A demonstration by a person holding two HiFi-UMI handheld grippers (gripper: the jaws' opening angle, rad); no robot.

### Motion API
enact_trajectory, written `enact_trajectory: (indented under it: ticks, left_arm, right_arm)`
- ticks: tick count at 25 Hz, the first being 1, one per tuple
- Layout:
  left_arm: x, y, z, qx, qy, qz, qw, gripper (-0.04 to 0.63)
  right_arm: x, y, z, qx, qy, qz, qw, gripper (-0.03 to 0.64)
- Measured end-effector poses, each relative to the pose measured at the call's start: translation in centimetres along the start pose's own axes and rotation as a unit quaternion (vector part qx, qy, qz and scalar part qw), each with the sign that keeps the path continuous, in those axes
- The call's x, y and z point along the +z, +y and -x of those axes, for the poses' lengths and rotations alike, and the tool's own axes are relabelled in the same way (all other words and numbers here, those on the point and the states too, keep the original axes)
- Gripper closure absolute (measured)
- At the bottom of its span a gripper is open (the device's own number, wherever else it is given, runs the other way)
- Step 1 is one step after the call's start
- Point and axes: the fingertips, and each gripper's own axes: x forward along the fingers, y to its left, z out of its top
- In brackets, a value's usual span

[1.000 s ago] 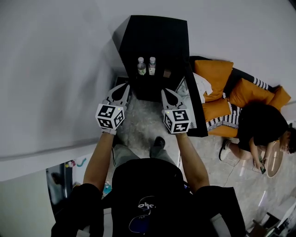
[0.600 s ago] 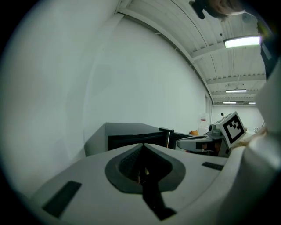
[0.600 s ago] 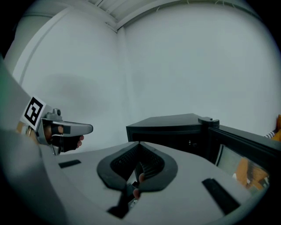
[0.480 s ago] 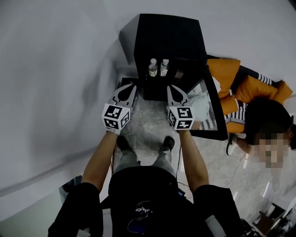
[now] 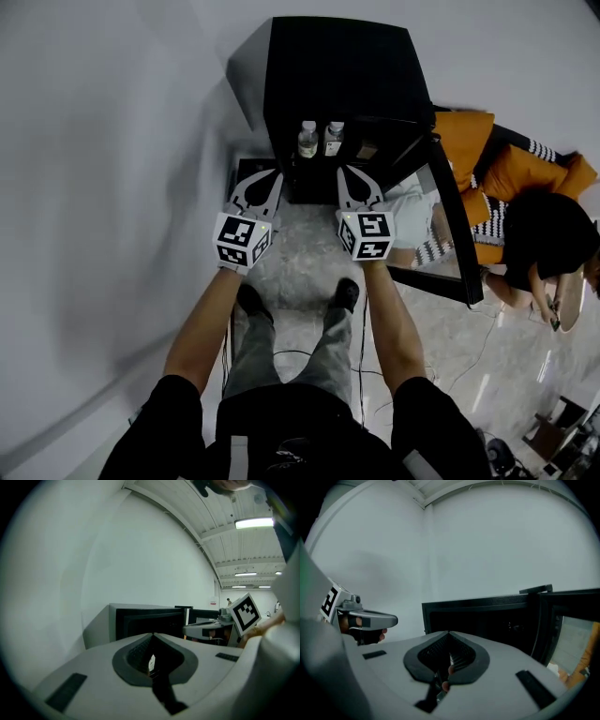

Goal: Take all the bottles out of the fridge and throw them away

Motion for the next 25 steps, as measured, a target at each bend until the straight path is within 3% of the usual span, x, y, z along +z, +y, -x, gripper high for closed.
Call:
enact_trajectory:
  ticks: [6,16,25]
  left_arm:
    - [-2.9,0.9,-3.6,-0.024,-0.016,-0.007,0.9995,0.595]
    - [-9.8,1.7,-5.9,-0.069,0.0,-0.019,0.9974,0.595]
    - [-11.1,2.3,-6.3,-0.081,0.004,-0.02,0.9965,0.595]
  right_arm:
    - [-4.3,-0.9,-3.2,-0.018,-0.003,0.008,1.0,0.615]
    - [-10.6,-0.8,-5.3,-0.06,-0.016,-0.013,0.998,0.615]
    - [-12.3,-0.3,-7.4,-0.07,-0.025,-0.014,0.997,0.615]
